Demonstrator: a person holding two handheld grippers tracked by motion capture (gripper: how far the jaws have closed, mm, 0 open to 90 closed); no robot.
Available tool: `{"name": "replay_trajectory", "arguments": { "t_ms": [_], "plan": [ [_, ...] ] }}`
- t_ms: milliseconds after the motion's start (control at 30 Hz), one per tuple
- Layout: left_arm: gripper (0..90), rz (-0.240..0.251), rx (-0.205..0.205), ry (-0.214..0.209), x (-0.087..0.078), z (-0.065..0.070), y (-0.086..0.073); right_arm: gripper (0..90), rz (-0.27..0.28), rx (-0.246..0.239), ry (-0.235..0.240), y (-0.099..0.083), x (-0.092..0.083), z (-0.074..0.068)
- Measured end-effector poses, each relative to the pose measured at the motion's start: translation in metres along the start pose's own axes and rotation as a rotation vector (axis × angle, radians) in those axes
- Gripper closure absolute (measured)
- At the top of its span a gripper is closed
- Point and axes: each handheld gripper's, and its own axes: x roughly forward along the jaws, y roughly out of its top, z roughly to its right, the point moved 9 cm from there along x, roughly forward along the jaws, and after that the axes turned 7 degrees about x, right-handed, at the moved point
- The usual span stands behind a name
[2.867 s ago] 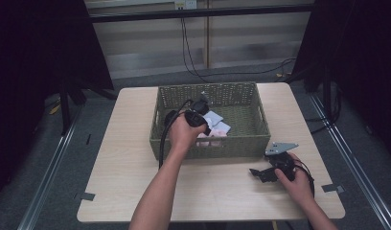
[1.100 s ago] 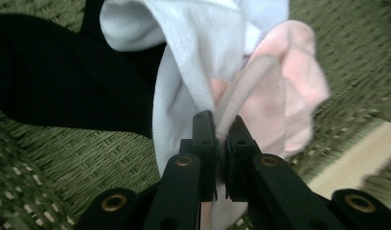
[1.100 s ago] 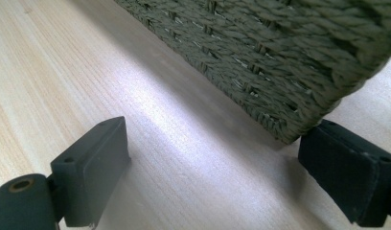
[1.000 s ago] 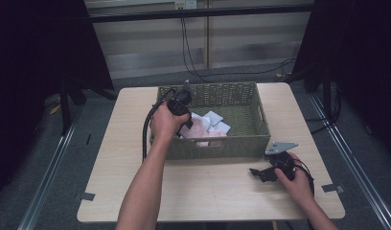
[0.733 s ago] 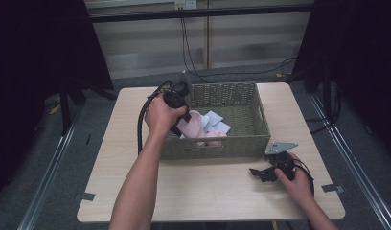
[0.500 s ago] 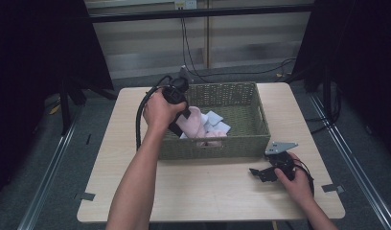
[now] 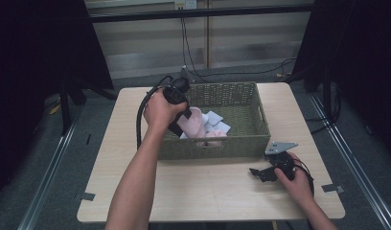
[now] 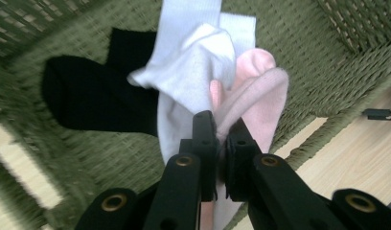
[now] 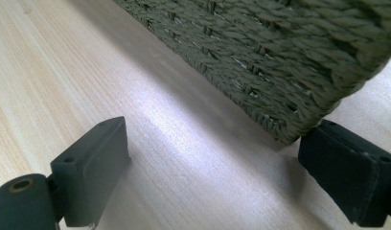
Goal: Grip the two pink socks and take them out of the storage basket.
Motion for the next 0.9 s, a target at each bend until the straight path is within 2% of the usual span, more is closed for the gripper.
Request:
{"name": "replay_trajectory", "arguments": {
  "t_ms": [267, 400, 500, 567, 667, 733, 767, 800, 833, 867, 900],
  "plan": [
    [85.3, -0.02, -0.011, -0.003, 0.018, -0.006, -0.007, 9.6, -0.001, 0.001, 0.0, 0.0, 0.0, 0.0],
    [82.4, -0.028, -0.012, -0.019, 0.031, -0.006, -0.011, 9.6, -0.001, 0.001, 0.0, 0.0, 0.0, 0.0],
    [83.0, -0.045, -0.017, -0.035, 0.038, -0.006, -0.015, 9.6, -0.001, 0.001, 0.0, 0.0, 0.0, 0.0],
    [88.0, -0.072, -0.025, -0.049, 0.04, -0.006, -0.019, 9.6, -0.001, 0.001, 0.0, 0.0, 0.0, 0.0],
    [88.5, -0.077, -0.031, -0.052, 0.038, -0.006, -0.02, 9.6, -0.001, 0.001, 0.0, 0.0, 0.0, 0.0],
    [88.5, -0.062, -0.037, -0.043, 0.032, -0.007, -0.018, 9.6, 0.0, 0.001, 0.0, 0.0, 0.0, 0.0],
    [88.5, -0.052, -0.033, -0.044, 0.024, -0.007, -0.016, 9.6, 0.0, 0.001, 0.0, 0.0, 0.0, 0.0],
    [88.5, -0.052, -0.033, -0.044, 0.024, -0.007, -0.016, 9.6, 0.0, 0.001, 0.0, 0.0, 0.0, 0.0],
    [88.5, -0.044, -0.026, -0.035, 0.014, -0.006, -0.013, 9.6, 0.0, 0.001, 0.0, 0.0, 0.0, 0.0],
    [88.5, -0.044, -0.026, -0.035, 0.014, -0.006, -0.013, 9.6, 0.0, 0.001, 0.0, 0.0, 0.0, 0.0],
    [88.4, -0.029, -0.02, -0.036, 0.002, -0.004, -0.009, 9.6, -0.001, 0.001, 0.0, 0.0, 0.0, 0.0]
  ]
}}
